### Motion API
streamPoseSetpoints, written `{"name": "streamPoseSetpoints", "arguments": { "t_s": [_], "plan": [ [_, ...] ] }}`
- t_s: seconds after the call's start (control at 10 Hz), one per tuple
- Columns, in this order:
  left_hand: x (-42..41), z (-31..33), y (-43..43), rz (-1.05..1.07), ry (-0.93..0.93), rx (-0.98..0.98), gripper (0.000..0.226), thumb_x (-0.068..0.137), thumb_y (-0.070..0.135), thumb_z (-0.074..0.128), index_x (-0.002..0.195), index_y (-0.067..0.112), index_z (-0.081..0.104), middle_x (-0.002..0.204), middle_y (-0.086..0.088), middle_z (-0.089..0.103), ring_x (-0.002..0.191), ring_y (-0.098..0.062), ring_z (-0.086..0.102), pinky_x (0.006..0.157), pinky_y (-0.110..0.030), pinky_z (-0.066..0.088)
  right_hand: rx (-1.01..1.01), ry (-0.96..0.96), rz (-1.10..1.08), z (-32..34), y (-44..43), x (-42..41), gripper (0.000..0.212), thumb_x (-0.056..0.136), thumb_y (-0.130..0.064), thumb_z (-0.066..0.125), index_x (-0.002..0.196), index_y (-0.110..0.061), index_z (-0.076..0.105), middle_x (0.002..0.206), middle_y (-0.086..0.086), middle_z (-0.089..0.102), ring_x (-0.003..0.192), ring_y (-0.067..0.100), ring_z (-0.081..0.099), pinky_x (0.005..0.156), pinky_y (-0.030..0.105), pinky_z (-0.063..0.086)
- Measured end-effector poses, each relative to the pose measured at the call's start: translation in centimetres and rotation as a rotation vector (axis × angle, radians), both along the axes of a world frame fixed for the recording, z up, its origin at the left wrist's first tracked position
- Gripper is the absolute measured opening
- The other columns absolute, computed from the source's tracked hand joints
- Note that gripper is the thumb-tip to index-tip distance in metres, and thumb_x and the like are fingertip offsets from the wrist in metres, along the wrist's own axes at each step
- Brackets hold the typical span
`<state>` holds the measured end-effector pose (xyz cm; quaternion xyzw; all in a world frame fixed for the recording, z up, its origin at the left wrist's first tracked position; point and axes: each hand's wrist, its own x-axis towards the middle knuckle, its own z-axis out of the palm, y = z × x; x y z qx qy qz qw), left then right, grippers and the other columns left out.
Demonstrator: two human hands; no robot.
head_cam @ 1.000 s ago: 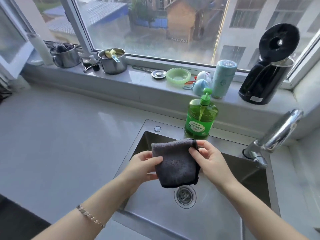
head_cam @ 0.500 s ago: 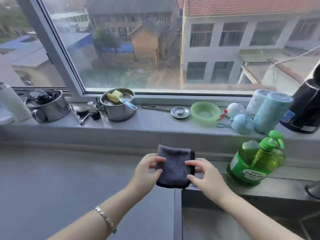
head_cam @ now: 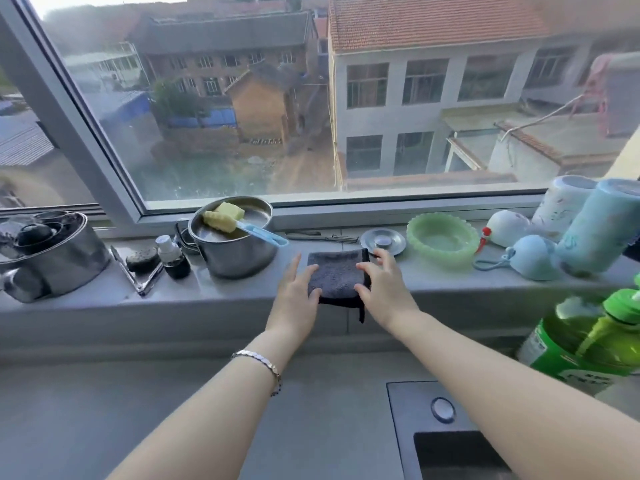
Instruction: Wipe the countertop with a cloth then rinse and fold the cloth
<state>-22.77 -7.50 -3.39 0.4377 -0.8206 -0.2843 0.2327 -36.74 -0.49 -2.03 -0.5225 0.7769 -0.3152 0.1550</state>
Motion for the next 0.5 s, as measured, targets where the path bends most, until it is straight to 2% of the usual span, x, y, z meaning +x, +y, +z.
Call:
{"name": "streamPoseSetpoints", "arguments": {
  "t_s": [0.1, 0.2, 0.3, 0.4, 0.5],
  "plan": [
    [0.7, -0.8, 1.6, -0.138, -0.143, -0.297, 0.039, 0.093, 0.022, 0.037, 0.126, 0.007, 0.052, 0.148, -0.009, 0.036, 0.127, -0.028, 0.044, 0.103, -0.040, 0.036, -0.025, 0.292, 0.023, -0.9, 1.1, 1.0, 0.034, 0.091, -0.015, 0.048, 0.121, 0.000, 0.051, 0.134, 0.016, 0.041, 0.126, 0.033, 0.035, 0.107, 0.042, 0.032],
    [1.3, -1.6, 2.7, -0.246, -0.457, -0.292, 0.051, 0.096, 0.029, 0.031, 0.144, 0.014, 0.021, 0.156, 0.000, 0.012, 0.143, -0.015, 0.010, 0.114, -0.036, 0.019, 0.190, 0.421, 0.155, -1.5, 1.8, 1.8, 0.050, 0.094, -0.020, 0.039, 0.139, -0.003, 0.026, 0.150, 0.014, 0.024, 0.138, 0.026, 0.021, 0.114, 0.035, 0.020],
    [1.1, -1.0, 2.9, -0.284, -0.537, -0.175, 0.063, 0.095, 0.028, 0.037, 0.146, 0.016, 0.002, 0.157, 0.001, -0.007, 0.143, -0.013, -0.009, 0.116, -0.034, 0.014, 0.331, 0.448, 0.191, -0.8, 1.5, 1.5, 0.058, 0.094, -0.014, 0.035, 0.145, -0.009, 0.005, 0.157, 0.007, 0.003, 0.144, 0.019, 0.004, 0.117, 0.033, 0.012],
    [1.1, 0.1, 3.5, -0.268, -0.551, -0.142, 0.066, 0.093, 0.026, 0.041, 0.146, 0.016, 0.003, 0.157, 0.000, -0.006, 0.144, -0.015, -0.005, 0.115, -0.036, 0.014, 0.344, 0.408, 0.171, 0.3, 2.0, 1.8, 0.060, 0.091, -0.013, 0.040, 0.144, -0.012, 0.011, 0.156, 0.006, 0.006, 0.143, 0.020, 0.008, 0.115, 0.036, 0.018],
    [2.3, 1.5, 5.8, -0.247, -0.490, -0.022, 0.059, 0.091, 0.025, 0.043, 0.144, 0.016, 0.018, 0.156, -0.001, 0.012, 0.140, -0.019, 0.021, 0.111, -0.035, 0.025, 0.394, 0.366, 0.195, 1.1, 4.6, 2.4, 0.047, 0.089, -0.015, 0.044, 0.135, -0.011, 0.033, 0.146, 0.011, 0.031, 0.132, 0.028, 0.032, 0.105, 0.039, 0.032]
  ]
}}
